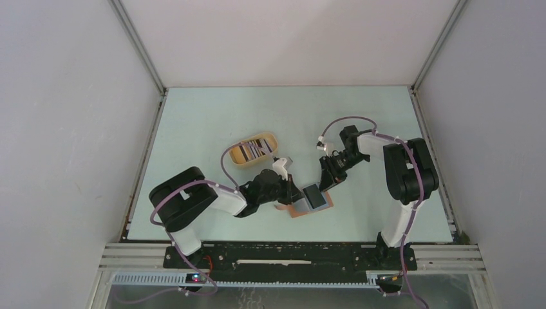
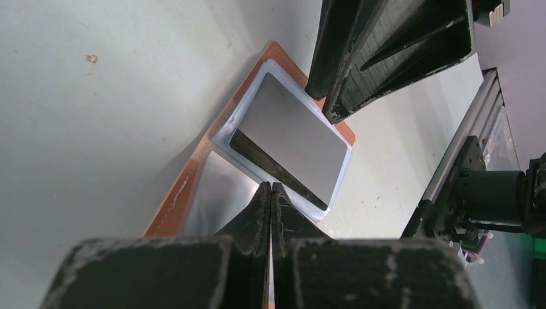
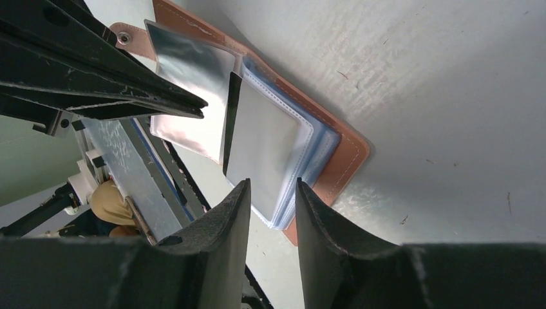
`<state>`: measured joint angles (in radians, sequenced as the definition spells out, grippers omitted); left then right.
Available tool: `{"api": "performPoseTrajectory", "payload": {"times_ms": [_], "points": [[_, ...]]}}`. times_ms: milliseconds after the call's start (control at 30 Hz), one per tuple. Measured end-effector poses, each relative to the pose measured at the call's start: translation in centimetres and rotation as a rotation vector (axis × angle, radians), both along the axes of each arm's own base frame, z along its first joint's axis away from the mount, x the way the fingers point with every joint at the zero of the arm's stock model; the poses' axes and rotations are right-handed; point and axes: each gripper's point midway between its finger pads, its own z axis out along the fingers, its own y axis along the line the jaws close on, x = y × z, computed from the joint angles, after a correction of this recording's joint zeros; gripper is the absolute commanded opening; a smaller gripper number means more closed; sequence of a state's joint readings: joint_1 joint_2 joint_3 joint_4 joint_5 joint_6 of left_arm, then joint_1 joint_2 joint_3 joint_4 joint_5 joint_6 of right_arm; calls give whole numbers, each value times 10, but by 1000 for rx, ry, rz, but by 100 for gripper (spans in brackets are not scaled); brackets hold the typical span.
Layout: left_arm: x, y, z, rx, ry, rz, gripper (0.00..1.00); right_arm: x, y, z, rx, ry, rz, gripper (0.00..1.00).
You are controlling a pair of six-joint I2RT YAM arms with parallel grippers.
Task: Put the credit cards into the card holder
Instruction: Turn over the card slot in the card holder.
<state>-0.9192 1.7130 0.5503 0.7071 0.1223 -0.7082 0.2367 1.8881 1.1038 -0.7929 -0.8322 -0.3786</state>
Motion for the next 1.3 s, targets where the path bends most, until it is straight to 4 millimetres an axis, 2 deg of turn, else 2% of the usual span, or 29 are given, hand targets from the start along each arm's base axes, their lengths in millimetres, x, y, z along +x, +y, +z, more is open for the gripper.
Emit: {"api": "performPoseTrajectory", "payload": {"times_ms": [267,567,1300], "points": [[-6,-1,-6,17,13,-13,0,-2,0,-2,1,17,0,38],[-1,-7,-8,29,22,-14,0,-3,2,-4,9,36,-2,38],[0,-12,-13,48,43,-23,0,-3,10,13,104,86,-19,38]]}}
